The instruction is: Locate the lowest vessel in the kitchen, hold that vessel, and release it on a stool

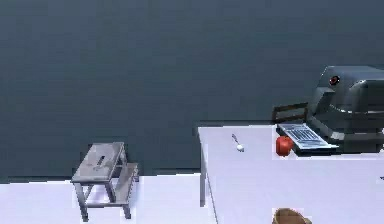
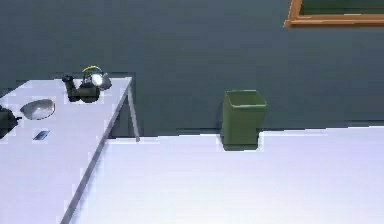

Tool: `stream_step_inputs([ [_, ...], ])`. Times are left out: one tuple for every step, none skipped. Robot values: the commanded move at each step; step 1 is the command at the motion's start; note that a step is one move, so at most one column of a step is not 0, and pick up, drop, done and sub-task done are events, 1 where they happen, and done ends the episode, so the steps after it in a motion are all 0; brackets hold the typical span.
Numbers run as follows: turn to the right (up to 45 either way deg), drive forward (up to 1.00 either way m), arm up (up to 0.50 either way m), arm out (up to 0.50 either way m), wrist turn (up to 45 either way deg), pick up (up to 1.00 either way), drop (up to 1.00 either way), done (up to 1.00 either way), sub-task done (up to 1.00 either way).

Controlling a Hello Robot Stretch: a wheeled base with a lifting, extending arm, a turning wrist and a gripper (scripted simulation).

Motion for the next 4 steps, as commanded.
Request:
stream_step_inputs([
  [-45.0, 0.00, 0.00, 0.00, 0.0, 0.00, 0.00, 0.00, 0.00],
  [-12.0, 0.00, 0.00, 0.00, 0.0, 0.00, 0.00, 0.00, 0.00],
  [0.0, 0.00, 0.50, 0.00, 0.0, 0.00, 0.00, 0.00, 0.00],
  [0.0, 0.00, 0.32, 0.00, 0.0, 0.00, 0.00, 0.00, 0.00],
])
